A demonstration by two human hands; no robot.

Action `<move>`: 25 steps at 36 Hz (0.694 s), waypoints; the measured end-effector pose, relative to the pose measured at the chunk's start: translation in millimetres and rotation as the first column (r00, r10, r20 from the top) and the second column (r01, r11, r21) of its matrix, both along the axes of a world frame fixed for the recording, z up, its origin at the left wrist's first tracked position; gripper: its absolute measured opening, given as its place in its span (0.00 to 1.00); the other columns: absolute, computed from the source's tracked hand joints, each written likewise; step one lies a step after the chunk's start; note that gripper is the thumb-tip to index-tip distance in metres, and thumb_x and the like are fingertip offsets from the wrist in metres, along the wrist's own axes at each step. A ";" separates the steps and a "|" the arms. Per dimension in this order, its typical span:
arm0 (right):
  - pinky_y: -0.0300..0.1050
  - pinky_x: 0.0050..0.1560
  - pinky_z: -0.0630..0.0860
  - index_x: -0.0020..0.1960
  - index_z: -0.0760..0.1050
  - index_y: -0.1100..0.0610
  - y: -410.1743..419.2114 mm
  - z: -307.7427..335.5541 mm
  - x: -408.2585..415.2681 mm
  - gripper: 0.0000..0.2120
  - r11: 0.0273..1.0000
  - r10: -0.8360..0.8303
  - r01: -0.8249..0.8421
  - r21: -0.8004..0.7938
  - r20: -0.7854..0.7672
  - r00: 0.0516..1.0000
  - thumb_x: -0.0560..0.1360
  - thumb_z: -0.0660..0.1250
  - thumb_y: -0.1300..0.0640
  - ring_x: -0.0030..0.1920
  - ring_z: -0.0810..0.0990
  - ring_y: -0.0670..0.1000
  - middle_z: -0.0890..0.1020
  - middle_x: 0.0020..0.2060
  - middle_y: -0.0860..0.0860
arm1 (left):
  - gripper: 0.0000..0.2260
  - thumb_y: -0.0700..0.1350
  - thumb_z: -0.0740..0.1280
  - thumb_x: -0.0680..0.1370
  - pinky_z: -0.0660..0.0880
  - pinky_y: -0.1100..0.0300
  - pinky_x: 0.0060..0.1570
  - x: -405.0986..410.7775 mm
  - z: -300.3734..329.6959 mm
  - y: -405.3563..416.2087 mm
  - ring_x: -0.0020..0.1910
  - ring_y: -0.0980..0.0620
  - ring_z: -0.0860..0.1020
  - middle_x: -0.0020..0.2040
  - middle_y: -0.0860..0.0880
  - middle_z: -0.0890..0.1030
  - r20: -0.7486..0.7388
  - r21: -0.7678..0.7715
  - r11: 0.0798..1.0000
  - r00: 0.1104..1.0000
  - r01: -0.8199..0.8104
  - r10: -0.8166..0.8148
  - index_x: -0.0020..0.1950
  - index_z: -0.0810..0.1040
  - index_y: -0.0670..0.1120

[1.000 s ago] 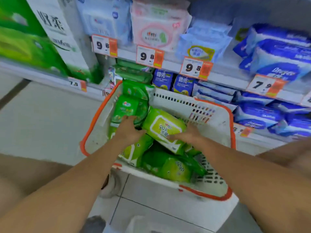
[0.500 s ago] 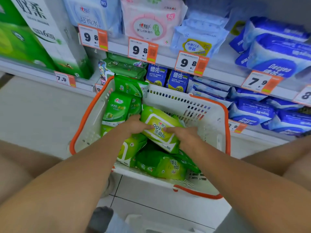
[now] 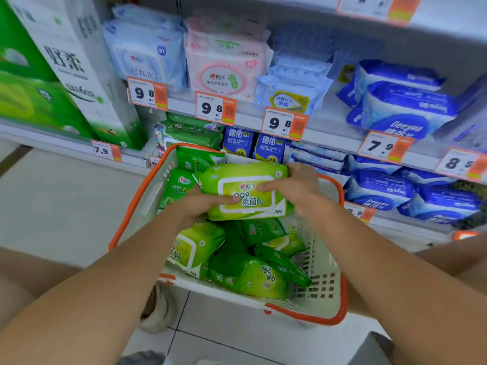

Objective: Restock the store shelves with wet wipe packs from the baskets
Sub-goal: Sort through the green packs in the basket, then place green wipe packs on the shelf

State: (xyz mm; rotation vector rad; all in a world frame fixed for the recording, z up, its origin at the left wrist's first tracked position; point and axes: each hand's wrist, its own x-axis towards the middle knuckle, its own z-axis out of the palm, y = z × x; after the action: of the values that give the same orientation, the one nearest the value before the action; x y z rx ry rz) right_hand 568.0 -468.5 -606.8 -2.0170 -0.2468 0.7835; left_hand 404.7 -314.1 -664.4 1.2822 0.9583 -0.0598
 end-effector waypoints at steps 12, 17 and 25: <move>0.45 0.50 0.82 0.59 0.76 0.48 21.5 156.1 -7.3 0.34 0.857 -0.026 -0.237 0.459 0.497 0.867 0.57 0.85 0.64 0.49 0.84 0.44 0.84 0.51 0.44 | 0.26 0.35 0.79 0.61 0.80 0.66 0.44 1.9 195.4 13.1 0.50 0.54 0.85 0.49 0.51 0.87 0.528 0.431 0.866 0.849 -0.256 -0.012 0.57 0.82 0.46; 0.45 0.54 0.81 0.67 0.73 0.48 45.5 244.8 6.5 0.37 0.752 -0.189 -0.356 0.554 0.699 0.689 0.61 0.84 0.58 0.51 0.83 0.45 0.83 0.55 0.46 | 0.28 0.34 0.79 0.63 0.81 0.64 0.46 23.8 296.2 49.8 0.49 0.55 0.85 0.52 0.51 0.86 0.665 0.553 0.763 0.729 -0.335 -0.161 0.61 0.80 0.44; 0.48 0.67 0.71 0.70 0.74 0.56 102.6 334.5 64.7 0.40 0.931 -0.085 -0.283 0.229 0.892 0.444 0.62 0.83 0.49 0.65 0.76 0.54 0.79 0.65 0.53 | 0.30 0.39 0.79 0.60 0.81 0.53 0.53 88.5 372.4 114.4 0.53 0.50 0.84 0.55 0.49 0.85 0.610 0.627 0.746 0.736 -0.224 -0.292 0.63 0.80 0.43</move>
State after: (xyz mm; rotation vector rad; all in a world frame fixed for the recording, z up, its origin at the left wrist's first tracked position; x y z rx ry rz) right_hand 632.7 -365.9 -272.3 -1.8779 -1.0618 -0.3813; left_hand 493.2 -199.7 -292.0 1.8006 0.2743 0.7682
